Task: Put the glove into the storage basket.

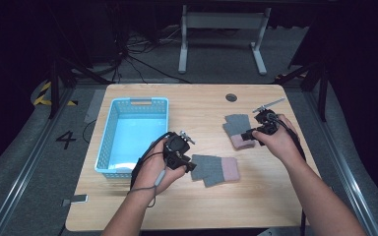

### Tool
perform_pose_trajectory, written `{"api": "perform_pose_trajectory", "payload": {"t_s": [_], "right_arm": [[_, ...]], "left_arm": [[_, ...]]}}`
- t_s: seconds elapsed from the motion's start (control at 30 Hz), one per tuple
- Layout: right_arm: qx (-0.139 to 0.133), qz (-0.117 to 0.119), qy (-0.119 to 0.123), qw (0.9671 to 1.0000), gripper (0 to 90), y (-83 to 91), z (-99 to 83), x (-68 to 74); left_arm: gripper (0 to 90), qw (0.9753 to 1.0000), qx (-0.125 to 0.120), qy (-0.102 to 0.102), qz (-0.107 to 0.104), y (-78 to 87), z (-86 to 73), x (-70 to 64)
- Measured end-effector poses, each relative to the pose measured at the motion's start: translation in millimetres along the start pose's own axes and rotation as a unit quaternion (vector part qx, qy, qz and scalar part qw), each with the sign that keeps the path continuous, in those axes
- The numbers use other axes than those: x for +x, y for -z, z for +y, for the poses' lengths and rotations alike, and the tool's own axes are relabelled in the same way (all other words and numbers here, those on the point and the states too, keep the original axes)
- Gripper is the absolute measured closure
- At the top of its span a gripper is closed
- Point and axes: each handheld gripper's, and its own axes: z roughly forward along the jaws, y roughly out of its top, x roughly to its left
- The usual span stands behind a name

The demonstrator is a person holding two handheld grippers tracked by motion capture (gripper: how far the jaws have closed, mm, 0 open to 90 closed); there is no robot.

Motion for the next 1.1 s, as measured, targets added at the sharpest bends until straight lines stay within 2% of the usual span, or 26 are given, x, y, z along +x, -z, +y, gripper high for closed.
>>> {"api": "perform_pose_trajectory", "payload": {"t_s": [0.17,0.57,0.93,1.1], "right_arm": [[0.015,-0.014,-0.015,0.9997,62.9,-14.0,9.9,-9.6],[0.046,-0.043,-0.047,0.9969,57.2,-49.0,23.9,-32.2],[0.072,-0.065,-0.07,0.9928,57.0,-68.9,30.1,-40.8],[0.08,-0.071,-0.091,0.9901,56.6,-77.4,30.5,-43.2]], "left_arm": [[65.8,1.0,-0.001,0.005,-0.002,5.0,-6.5,0.3],[65.5,0.9997,0.0,0.02,0.011,10.3,-18.4,3.3],[65.3,0.9998,-0.002,0.018,0.008,9.3,-16.6,3.9],[65.3,0.9998,-0.004,0.017,0.01,9.4,-15.6,4.7]]}}
